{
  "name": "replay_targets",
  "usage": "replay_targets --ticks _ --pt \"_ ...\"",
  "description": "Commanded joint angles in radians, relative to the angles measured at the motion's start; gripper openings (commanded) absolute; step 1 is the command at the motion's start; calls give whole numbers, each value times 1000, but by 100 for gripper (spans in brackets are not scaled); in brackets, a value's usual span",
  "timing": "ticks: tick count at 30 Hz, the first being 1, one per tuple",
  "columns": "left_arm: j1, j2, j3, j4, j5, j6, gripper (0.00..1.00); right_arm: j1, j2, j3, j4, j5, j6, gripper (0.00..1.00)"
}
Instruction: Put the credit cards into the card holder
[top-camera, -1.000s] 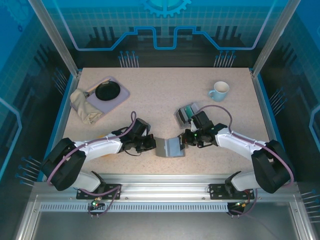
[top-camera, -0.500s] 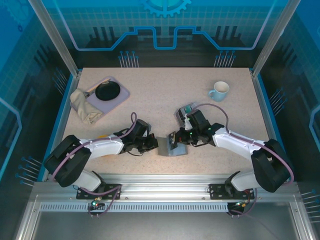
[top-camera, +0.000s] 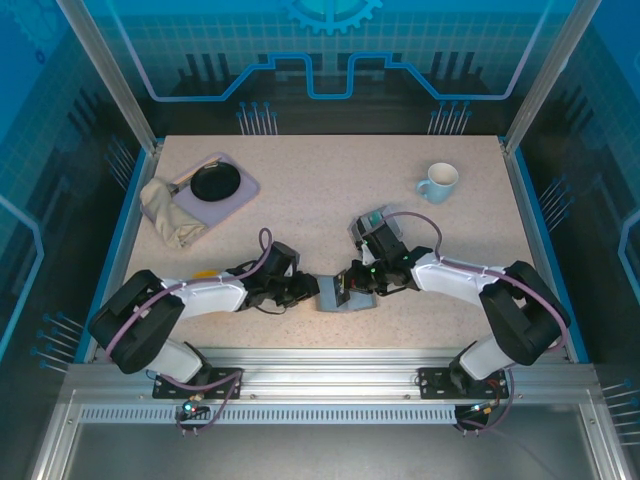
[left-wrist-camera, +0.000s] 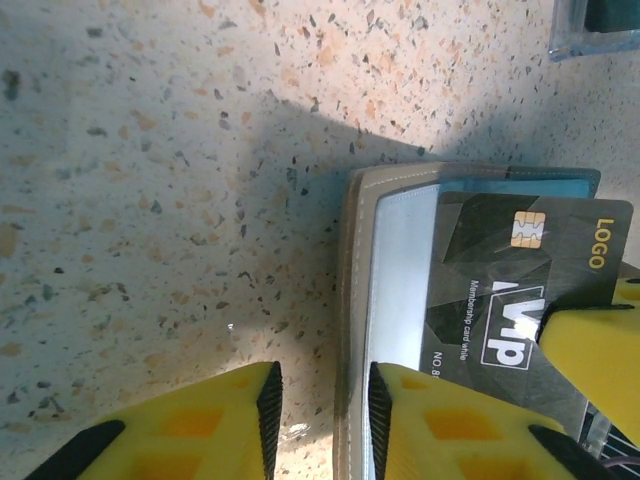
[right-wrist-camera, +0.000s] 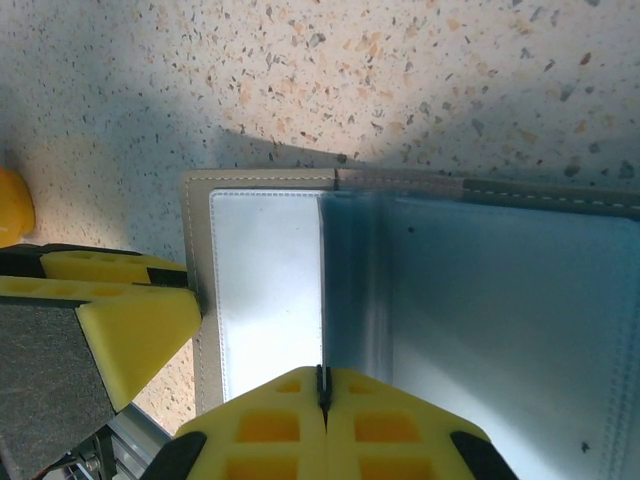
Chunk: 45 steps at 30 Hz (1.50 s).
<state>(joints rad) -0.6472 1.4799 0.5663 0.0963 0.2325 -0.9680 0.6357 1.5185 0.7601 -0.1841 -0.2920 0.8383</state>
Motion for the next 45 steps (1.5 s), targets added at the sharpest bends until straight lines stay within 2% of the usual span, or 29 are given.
replay_targets --ticks 1,6,10,30,39,45 --pt "-3 -4 -4 -4 0 17 30 -6 -28 -13 21 -16 9 3" --pt "-3 40 24 -33 -1 42 16 -46 -74 -41 25 -44 4 3" --pt "-2 64 33 -53 -7 60 14 -80 -94 -69 24 -55 -7 3" --pt "-6 105 55 -66 -3 66 11 -78 55 -130 186 -139 1 2" --pt "-6 100 66 -87 -13 65 10 -68 31 -172 236 -177 23 2" --pt "-5 102 67 -92 -12 68 9 -89 -7 -162 182 -139 -55 2"
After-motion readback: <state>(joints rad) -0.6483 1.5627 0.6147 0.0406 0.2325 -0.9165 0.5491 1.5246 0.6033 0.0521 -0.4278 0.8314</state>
